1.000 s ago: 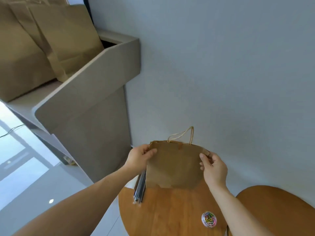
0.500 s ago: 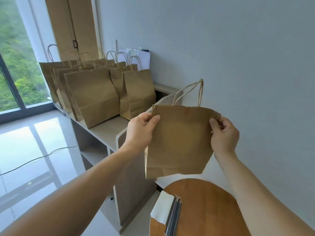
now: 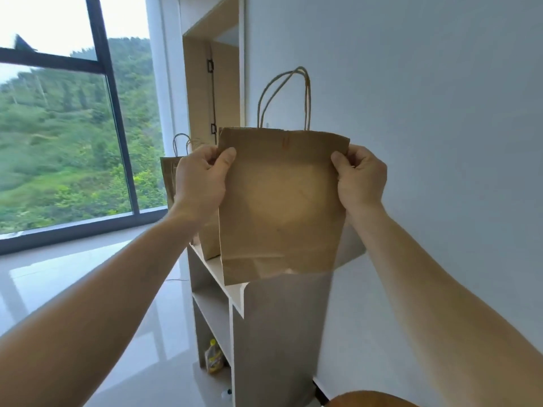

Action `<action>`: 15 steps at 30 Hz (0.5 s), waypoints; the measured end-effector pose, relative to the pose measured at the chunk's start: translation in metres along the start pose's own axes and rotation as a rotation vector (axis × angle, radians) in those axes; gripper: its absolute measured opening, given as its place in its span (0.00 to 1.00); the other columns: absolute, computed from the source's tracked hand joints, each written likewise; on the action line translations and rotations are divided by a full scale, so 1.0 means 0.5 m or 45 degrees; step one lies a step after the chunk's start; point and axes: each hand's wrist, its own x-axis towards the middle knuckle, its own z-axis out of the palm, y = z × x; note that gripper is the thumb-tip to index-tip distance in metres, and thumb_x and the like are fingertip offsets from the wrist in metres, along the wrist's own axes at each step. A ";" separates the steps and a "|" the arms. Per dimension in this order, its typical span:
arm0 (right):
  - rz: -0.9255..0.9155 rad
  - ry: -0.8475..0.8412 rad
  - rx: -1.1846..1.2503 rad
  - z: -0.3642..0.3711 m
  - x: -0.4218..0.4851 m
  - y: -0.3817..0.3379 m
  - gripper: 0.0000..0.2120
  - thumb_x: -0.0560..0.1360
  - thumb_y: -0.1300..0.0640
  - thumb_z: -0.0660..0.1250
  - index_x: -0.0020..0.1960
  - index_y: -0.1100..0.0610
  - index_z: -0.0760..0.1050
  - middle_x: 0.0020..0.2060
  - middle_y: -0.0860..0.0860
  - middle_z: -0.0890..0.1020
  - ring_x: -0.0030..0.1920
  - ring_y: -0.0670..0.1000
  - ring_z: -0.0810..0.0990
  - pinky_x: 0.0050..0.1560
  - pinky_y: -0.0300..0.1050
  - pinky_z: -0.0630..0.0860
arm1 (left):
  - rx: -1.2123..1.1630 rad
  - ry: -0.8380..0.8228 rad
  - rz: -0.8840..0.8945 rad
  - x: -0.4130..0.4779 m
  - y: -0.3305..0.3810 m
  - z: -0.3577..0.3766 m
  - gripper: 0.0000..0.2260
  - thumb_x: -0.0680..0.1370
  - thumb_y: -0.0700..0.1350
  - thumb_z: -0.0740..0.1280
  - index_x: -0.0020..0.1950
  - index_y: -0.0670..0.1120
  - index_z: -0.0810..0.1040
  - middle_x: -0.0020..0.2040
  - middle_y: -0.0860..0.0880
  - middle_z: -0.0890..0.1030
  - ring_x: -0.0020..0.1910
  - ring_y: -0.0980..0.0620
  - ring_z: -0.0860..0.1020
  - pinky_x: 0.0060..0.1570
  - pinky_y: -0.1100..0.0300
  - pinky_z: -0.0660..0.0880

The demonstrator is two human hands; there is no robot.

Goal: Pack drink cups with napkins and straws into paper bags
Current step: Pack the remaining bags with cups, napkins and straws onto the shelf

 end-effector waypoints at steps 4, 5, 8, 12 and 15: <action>0.002 -0.109 0.020 0.094 0.047 0.003 0.04 0.76 0.55 0.69 0.48 0.53 0.82 0.43 0.50 0.84 0.47 0.55 0.82 0.55 0.57 0.78 | 0.030 0.095 -0.003 0.050 -0.027 -0.032 0.10 0.78 0.50 0.70 0.36 0.54 0.80 0.30 0.60 0.80 0.30 0.65 0.75 0.31 0.68 0.73; 0.006 -0.140 0.020 0.118 0.056 0.008 0.05 0.77 0.55 0.68 0.49 0.53 0.82 0.44 0.51 0.84 0.48 0.55 0.82 0.55 0.56 0.78 | 0.030 0.107 -0.016 0.061 -0.035 -0.038 0.10 0.78 0.49 0.70 0.36 0.54 0.80 0.30 0.59 0.79 0.28 0.66 0.75 0.29 0.71 0.72; 0.028 -0.233 0.029 0.192 0.081 0.032 0.04 0.77 0.55 0.67 0.48 0.52 0.81 0.42 0.51 0.83 0.47 0.55 0.82 0.56 0.56 0.78 | 0.045 0.140 -0.048 0.097 -0.072 -0.058 0.10 0.78 0.48 0.70 0.37 0.53 0.80 0.32 0.56 0.80 0.27 0.66 0.74 0.28 0.71 0.71; 0.082 -0.355 -0.030 0.285 0.101 0.089 0.04 0.78 0.53 0.67 0.47 0.52 0.80 0.40 0.51 0.82 0.44 0.54 0.81 0.52 0.54 0.79 | 0.130 0.144 -0.104 0.138 -0.153 -0.075 0.09 0.78 0.49 0.70 0.37 0.53 0.81 0.36 0.51 0.82 0.35 0.56 0.78 0.37 0.60 0.76; 0.189 -0.413 -0.045 0.351 0.100 0.160 0.05 0.78 0.55 0.67 0.49 0.55 0.80 0.30 0.48 0.80 0.30 0.47 0.77 0.40 0.51 0.78 | 0.269 0.096 -0.120 0.151 -0.243 -0.073 0.12 0.78 0.50 0.69 0.39 0.44 0.82 0.38 0.43 0.83 0.36 0.51 0.77 0.37 0.58 0.73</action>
